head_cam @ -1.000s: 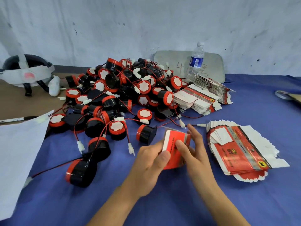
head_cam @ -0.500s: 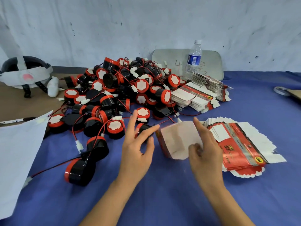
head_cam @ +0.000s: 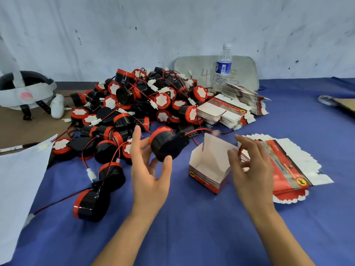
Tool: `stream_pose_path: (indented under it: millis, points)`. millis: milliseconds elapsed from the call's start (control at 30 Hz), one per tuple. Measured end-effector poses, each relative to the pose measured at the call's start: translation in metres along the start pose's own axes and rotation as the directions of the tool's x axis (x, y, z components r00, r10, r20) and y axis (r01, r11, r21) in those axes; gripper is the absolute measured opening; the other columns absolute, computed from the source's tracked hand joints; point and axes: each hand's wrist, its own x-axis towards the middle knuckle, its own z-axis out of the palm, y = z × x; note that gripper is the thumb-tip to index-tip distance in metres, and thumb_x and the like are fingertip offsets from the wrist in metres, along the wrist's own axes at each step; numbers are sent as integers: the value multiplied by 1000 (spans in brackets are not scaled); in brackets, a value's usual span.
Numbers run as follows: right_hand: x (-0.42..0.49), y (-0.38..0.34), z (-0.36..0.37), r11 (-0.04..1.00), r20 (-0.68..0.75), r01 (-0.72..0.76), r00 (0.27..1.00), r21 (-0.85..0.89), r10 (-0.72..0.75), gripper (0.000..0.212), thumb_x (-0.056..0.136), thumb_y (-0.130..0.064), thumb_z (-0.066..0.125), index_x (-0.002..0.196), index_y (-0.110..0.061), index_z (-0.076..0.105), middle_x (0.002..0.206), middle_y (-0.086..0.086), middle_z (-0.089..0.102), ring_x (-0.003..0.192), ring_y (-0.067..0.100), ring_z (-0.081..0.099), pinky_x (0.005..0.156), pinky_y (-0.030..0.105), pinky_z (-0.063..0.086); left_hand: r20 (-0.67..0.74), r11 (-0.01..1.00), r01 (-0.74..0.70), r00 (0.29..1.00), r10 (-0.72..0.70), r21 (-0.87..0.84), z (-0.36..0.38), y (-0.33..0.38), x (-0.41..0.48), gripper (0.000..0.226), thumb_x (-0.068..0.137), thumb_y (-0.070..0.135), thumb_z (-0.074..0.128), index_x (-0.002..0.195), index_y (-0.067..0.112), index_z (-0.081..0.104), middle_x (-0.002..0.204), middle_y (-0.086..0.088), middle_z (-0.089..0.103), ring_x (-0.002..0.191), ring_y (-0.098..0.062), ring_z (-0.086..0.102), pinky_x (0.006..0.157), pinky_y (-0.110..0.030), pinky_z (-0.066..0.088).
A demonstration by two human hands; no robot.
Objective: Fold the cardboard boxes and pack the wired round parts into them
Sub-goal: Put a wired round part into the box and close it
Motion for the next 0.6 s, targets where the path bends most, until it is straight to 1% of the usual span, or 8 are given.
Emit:
stream_pose_path:
  millis: [67, 133, 200, 300, 400, 467, 533, 600]
  points:
    - [0, -3, -2, 998, -44, 40, 998, 53, -38, 37, 94, -34, 58, 127, -17, 58, 127, -1, 53, 116, 19, 52, 83, 25, 51, 100, 993, -116, 988, 116, -9, 4, 6, -10, 69, 87, 16, 62, 145, 39, 31, 135, 19, 45, 127, -13, 50, 89, -16, 48]
    - [0, -6, -5, 982, -52, 68, 997, 174, -60, 44, 94, -42, 53, 132, -20, 53, 128, 0, 51, 116, 22, 52, 88, 29, 48, 211, 983, -182, 961, 180, -7, 10, 6, -18, 57, 89, 15, 61, 141, 24, 40, 137, 5, 44, 127, -27, 50, 89, -23, 52]
    - [-1, -9, -7, 953, -43, 131, 991, 274, -124, 47, 92, -44, 50, 133, -21, 50, 128, 5, 54, 115, 24, 53, 91, 26, 43, 300, 980, -201, 934, 193, -4, 15, 4, -22, 49, 90, 13, 59, 135, 19, 43, 134, 3, 44, 124, -32, 52, 89, -28, 53]
    - [-2, -15, -7, 934, -19, 200, 979, 295, -204, 40, 91, -40, 49, 129, -25, 49, 124, 6, 59, 117, 21, 53, 92, 18, 40, 335, 982, -188, 925, 179, -7, 16, 2, -23, 50, 90, 12, 57, 135, 24, 42, 134, 7, 42, 124, -33, 52, 90, -31, 53]
    - [-4, -17, -8, 926, -5, 228, 971, 300, -238, 31, 90, -31, 50, 119, -22, 56, 115, 3, 63, 111, 24, 55, 94, 31, 42, 295, 983, -184, 939, 174, 3, 13, 1, -21, 51, 90, 16, 59, 134, 37, 42, 133, 12, 43, 124, -34, 52, 90, -31, 53]
    - [-6, -18, -11, 911, 25, 249, 962, 330, -272, 35, 84, -20, 50, 119, -19, 58, 111, 2, 64, 111, 24, 55, 95, 32, 42, 279, 978, -207, 941, 190, 31, 13, -1, -17, 53, 90, 13, 61, 132, 37, 43, 133, 16, 43, 124, -34, 51, 90, -35, 54]
    - [-8, -23, -14, 880, 91, 243, 948, 408, -304, 43, 79, -15, 50, 122, -19, 57, 104, 3, 65, 104, 24, 58, 91, 27, 43, 282, 964, -252, 934, 219, 84, 13, -4, -14, 59, 86, 1, 64, 131, 33, 43, 135, 20, 42, 127, -29, 50, 91, -39, 53]
    - [-9, -28, -14, 832, 155, 191, 937, 521, -312, 36, 84, -15, 52, 118, -21, 61, 93, 3, 66, 86, 23, 64, 78, 27, 49, 290, 947, -291, 926, 243, 133, 13, -8, -11, 63, 82, -6, 65, 131, 29, 45, 137, 20, 41, 130, -22, 47, 92, -40, 53]
